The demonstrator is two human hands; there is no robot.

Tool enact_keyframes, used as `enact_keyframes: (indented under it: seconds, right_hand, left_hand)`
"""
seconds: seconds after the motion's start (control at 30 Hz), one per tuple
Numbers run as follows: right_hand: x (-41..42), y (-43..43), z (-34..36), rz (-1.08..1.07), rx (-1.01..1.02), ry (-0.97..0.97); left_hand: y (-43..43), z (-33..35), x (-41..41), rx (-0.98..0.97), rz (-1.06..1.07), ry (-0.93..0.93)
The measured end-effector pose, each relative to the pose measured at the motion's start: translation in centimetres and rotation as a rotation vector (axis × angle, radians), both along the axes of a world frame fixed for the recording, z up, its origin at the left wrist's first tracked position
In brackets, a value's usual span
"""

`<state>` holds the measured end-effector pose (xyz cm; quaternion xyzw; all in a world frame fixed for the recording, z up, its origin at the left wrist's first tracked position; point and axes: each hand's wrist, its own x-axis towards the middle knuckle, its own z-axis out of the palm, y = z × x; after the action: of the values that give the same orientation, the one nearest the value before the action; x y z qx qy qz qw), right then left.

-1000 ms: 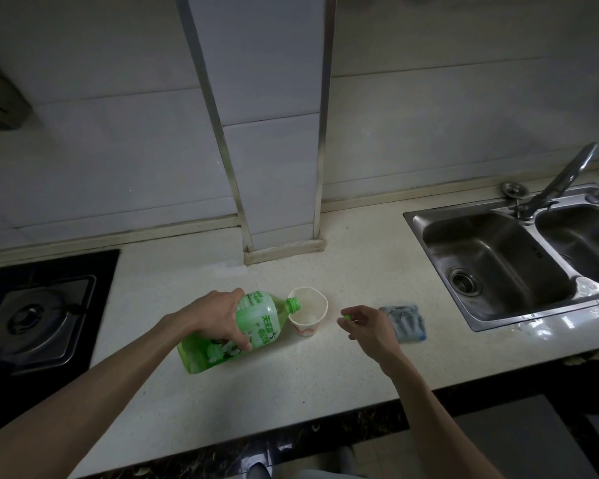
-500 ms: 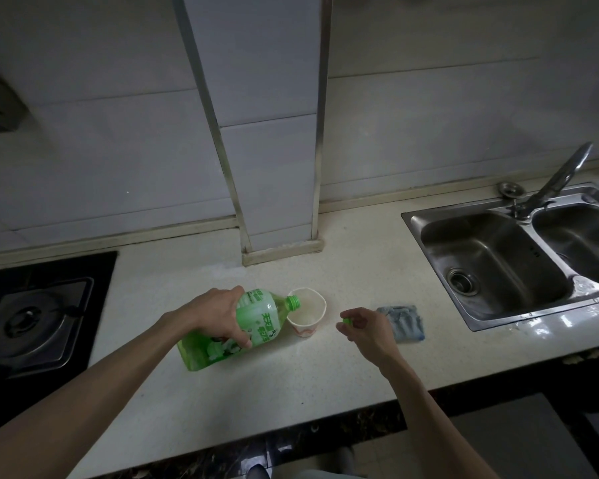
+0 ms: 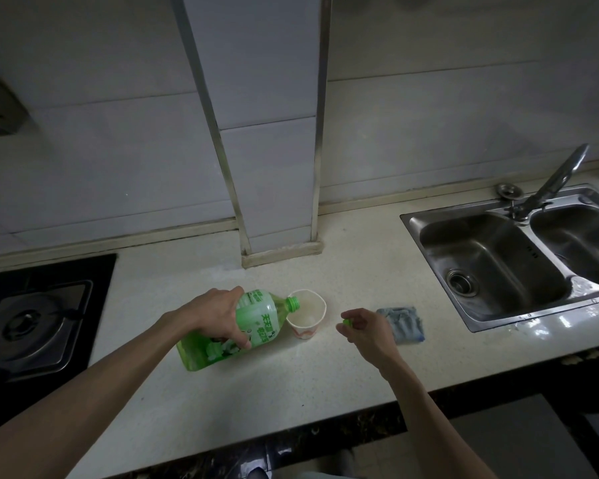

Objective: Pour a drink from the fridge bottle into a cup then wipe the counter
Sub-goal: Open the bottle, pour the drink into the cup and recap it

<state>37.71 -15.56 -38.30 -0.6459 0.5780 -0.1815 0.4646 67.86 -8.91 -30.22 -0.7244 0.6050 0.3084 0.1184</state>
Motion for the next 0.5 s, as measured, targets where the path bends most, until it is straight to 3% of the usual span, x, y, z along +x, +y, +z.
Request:
enact_keyframes:
  seconds: [0.5]
  right_hand:
    - [0.19, 0.30, -0.07, -0.011, 0.021, -0.016]
  left_hand:
    - [0.02, 0.01, 0.02, -0.008, -0.016, -0.016]
